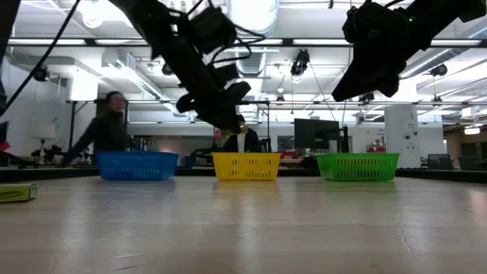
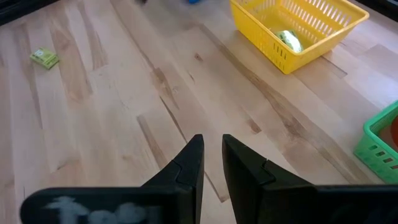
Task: Pick and place Stapler, Stapler remover, tape
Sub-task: Put the top green staple box into the yellow basket, then put the green staple box into the yellow basket
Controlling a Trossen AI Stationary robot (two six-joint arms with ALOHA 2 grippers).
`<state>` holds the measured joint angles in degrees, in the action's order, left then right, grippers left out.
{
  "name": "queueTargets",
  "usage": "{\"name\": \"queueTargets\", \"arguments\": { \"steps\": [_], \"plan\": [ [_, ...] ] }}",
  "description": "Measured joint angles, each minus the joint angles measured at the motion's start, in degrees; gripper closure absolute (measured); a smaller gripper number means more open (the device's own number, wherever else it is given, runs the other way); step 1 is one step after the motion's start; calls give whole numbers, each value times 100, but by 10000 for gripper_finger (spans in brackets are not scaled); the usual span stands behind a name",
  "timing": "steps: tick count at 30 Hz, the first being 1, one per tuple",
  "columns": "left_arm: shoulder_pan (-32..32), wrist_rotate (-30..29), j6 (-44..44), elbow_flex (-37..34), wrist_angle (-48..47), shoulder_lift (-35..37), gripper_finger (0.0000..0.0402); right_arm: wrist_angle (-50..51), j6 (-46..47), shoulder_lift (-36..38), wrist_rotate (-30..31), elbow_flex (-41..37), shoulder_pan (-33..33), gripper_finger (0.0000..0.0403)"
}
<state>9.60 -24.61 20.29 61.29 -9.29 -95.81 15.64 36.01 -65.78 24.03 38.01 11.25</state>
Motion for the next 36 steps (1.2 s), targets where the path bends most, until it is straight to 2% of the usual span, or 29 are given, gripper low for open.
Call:
{"name": "queueTargets", "arguments": {
  "steps": [4, 8, 17, 28, 36],
  "plan": [
    [559, 317, -237, 7, 86, -7, 263, -2, 0, 0, 2, -19, 0, 351],
    [883, 753, -340, -60, 233, -7, 260, -13, 0, 0, 2, -42, 0, 351],
    [914, 1175, -565, -66, 591, -48, 269, -38, -7, 0, 44, -54, 0, 351],
    [980, 1361, -560, -47, 860, -172, 240, -126, -20, 0, 46, -56, -1, 351],
    [980, 1473, -494, -47, 809, -207, 197, -125, -17, 0, 46, -70, 0, 351]
  ]
}}
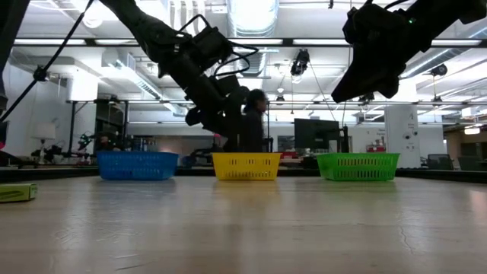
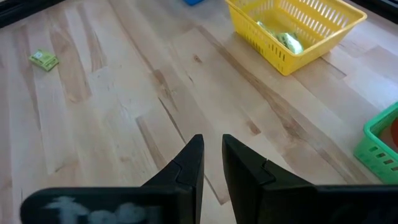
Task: Pick and place Stapler, Stapler remover, tape
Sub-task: Put the green staple box into the yellow basket
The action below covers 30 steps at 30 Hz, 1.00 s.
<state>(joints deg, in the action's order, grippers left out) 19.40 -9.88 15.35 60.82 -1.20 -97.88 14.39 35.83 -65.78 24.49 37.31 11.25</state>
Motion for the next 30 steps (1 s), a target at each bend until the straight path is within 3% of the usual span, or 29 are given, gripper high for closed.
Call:
{"name": "queueTargets", "arguments": {
  "steps": [7, 13, 20, 24, 30],
  "plan": [
    [-322, 542, -62, -4, -879, 663, 191, 7, -4, 0, -28, -17, 0, 351],
    [-1001, 737, 88, -11, -2146, 1321, 192, 9, -17, 0, -35, -41, 9, 351],
    [-2276, 740, 696, -13, -3288, 1913, 193, -4, 34, 0, -50, -69, 24, 351],
    [-3278, 742, 505, -22, -3783, 2057, 193, -34, 38, 0, -50, -69, 24, 351],
    [-4493, 445, 1372, -292, -3792, 2074, 193, -161, 39, 0, -50, -69, 24, 351]
  ]
}}
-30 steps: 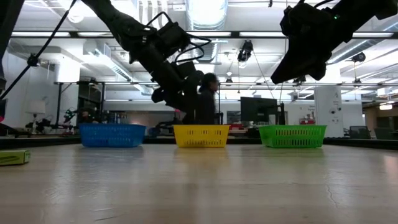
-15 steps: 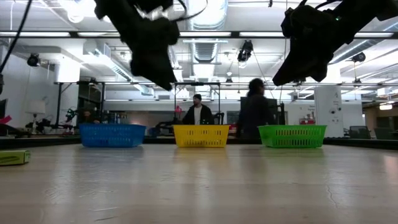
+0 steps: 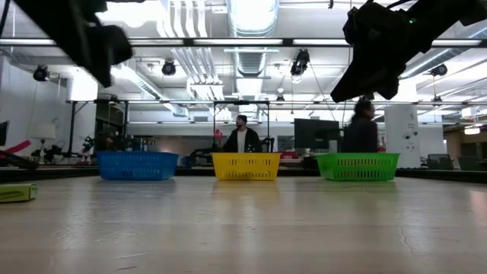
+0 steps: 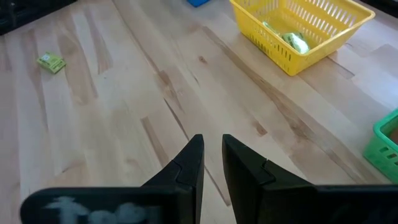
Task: Pick and place Stapler, Stapler remover, tape
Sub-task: Put the green staple box into the yellow basket
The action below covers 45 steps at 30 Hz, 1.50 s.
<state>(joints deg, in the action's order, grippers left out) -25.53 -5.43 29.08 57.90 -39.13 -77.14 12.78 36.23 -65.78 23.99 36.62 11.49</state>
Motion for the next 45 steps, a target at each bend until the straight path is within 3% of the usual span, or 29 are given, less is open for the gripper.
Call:
{"name": "queueTargets", "arguments": {
  "steps": [8, 13, 20, 25, 34, 45],
  "plan": [
    [-813, -116, 2044, -679, -56, -4, 193, -60, -1, 0, 0, 0, 0, 351],
    [-982, -120, 2762, -1169, -29, -7, 193, -194, -39, 0, 2, 0, 0, 351],
    [-991, -209, 2837, -1899, 1192, -12, 193, -208, -51, 0, 2, 0, 0, 351],
    [-991, -168, 2980, -2212, 1317, -96, 193, -228, -66, 0, 2, 0, 0, 351],
    [-1009, -22, 2763, -2238, 1815, -476, 193, -252, -83, 0, 2, 0, 0, 351],
    [-1011, -20, 2648, -2139, 1739, -874, 208, -266, -85, 0, 4, -13, 0, 351]
  ]
}}
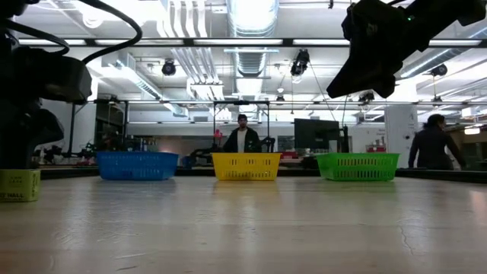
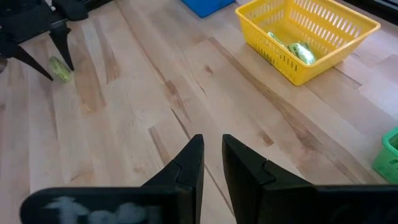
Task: Pick and place Stapler, Stapler remover, tape
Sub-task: Put the green staple box into the yellow basket
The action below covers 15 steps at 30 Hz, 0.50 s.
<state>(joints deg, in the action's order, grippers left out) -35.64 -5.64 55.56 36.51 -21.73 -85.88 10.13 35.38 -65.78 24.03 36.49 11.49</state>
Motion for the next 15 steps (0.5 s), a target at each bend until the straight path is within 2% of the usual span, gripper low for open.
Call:
{"name": "queueTargets", "arguments": {
  "steps": [3, 9, 10, 11, 13, 15],
  "plan": [
    [0, -82, -151, 4, -33, 61, 238, -4, 0, 0, 0, -3, 0, 351],
    [159, -581, -641, 121, 11, 123, 334, -10, 0, 0, 2, -7, 2, 351],
    [190, -862, -827, 154, 81, 123, 349, -12, 0, 0, 4, -7, 0, 351],
    [218, -1380, -960, 176, 182, 110, 360, -16, 0, 0, 6, -7, 0, 351],
    [270, -2351, -1235, 210, 413, 141, 361, -22, 0, 0, 7, -7, 2, 351],
    [303, -3031, -1650, 291, 906, 169, 361, -24, 0, 0, 13, -7, 1, 351]
  ]
}}
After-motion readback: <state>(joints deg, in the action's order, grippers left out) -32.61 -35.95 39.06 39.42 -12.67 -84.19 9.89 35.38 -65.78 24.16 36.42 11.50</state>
